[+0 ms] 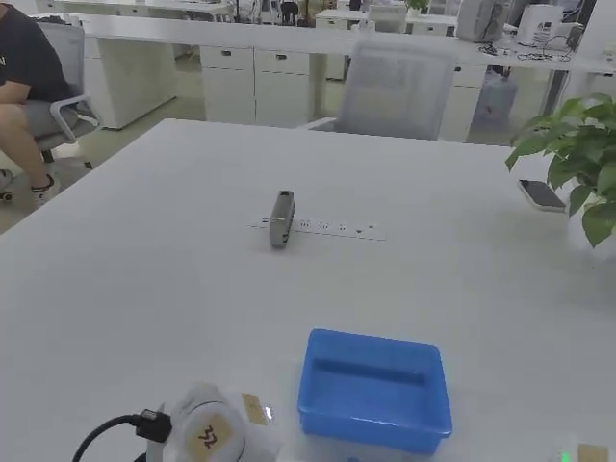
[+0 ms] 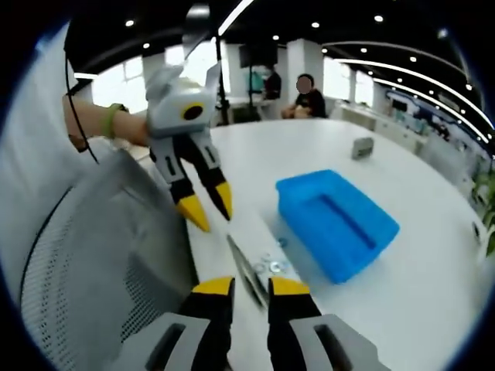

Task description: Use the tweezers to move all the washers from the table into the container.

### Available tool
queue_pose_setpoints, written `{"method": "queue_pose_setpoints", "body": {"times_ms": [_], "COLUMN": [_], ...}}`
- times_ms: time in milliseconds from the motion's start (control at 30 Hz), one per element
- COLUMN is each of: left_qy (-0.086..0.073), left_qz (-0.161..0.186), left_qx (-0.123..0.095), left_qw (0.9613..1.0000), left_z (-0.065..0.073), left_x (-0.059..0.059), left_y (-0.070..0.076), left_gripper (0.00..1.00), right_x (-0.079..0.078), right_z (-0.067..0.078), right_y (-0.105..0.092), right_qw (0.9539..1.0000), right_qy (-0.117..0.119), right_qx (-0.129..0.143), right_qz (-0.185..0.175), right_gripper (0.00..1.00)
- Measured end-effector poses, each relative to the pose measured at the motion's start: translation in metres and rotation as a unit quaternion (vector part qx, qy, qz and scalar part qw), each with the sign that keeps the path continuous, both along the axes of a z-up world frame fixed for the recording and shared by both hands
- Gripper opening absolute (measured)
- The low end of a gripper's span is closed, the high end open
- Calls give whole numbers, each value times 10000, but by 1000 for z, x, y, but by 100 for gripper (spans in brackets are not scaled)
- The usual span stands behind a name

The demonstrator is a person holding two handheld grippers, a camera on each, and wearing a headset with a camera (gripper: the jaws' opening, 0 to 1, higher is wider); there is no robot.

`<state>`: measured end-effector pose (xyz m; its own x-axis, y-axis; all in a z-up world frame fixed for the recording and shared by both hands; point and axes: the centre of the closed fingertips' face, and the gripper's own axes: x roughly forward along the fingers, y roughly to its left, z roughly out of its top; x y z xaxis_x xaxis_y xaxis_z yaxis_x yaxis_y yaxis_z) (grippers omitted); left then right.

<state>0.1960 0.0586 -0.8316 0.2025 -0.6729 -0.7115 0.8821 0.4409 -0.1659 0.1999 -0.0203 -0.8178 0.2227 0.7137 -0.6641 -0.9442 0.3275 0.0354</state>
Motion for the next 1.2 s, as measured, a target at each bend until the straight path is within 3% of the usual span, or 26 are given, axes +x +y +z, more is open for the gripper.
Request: {"method": "queue_pose_setpoints", "body": {"times_ms": [67,100,233,367,633,700,833,1033,1200], "left_qy": [-86,-114,-247,-390,-525,-687,-759,-1007,-1186], "left_qz": [-216,-318,-765,-1054,-1353,-1518,-1640,-1919,-1869], "left_qx": [192,410,912,1180,1441,1534,1494,1440,1259], "left_qw": [9995,9986,9926,9866,9789,9740,9721,9656,9670], "left_z": [-5,-9,-21,-27,-32,-33,-33,-20,2], "left_x": [1,2,2,3,9,10,8,5,3], "left_y": [0,3,5,4,2,2,0,0,0], "left_gripper": [14,14,13,8,4,1,0,0,0], "right_x": [-3,-4,-5,-7,-6,-6,-5,-1,0], "right_z": [-2,-2,-9,-13,-18,-19,-19,-19,-22], "right_y": [2,2,2,2,1,1,0,-3,-3], "right_qw": [10000,9999,9998,9993,9985,9980,9970,9972,9968], "right_qy": [18,23,60,43,-1,-74,-180,-199,-211], "right_qx": [-51,-64,-146,-286,-447,-517,-606,-604,-642], "right_qz": [67,83,145,216,301,366,441,394,425], "right_gripper": [10,9,7,6,4,4,4,8,11]}}
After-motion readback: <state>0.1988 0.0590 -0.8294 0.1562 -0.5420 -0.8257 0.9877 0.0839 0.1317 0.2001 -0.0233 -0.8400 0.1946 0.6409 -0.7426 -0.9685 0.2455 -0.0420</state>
